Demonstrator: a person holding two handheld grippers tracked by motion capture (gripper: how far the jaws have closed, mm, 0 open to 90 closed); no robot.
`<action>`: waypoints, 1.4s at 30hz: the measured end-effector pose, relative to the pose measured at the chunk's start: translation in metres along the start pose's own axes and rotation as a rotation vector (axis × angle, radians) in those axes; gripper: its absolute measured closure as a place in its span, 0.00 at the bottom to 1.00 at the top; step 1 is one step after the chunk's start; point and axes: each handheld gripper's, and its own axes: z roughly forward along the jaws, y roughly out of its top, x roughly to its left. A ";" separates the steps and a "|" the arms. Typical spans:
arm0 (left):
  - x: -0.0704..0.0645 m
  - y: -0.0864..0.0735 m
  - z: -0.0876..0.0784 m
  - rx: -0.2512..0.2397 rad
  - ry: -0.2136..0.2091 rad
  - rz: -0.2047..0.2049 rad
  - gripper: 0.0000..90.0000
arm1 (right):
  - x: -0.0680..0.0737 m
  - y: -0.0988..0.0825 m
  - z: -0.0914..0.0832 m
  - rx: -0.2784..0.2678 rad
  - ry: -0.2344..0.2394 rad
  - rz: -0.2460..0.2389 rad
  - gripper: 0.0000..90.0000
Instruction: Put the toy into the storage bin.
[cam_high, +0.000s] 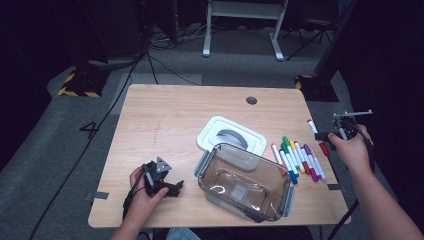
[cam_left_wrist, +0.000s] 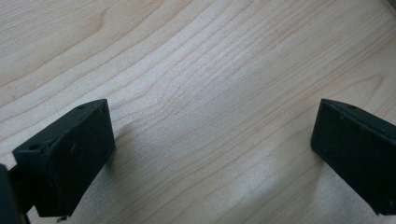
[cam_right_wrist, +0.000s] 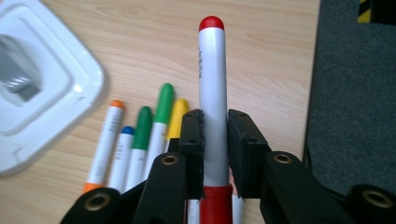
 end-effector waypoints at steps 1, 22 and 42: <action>0.000 0.000 0.000 0.000 0.000 0.000 0.00 | 0.005 0.003 -0.004 -0.005 0.010 -0.013 0.86; 0.000 0.000 0.000 0.001 -0.001 0.000 0.00 | 0.132 0.024 -0.052 -0.038 0.219 -0.311 0.86; 0.000 0.000 0.000 0.000 -0.001 0.000 0.00 | 0.224 -0.002 -0.058 0.056 0.411 -0.484 0.86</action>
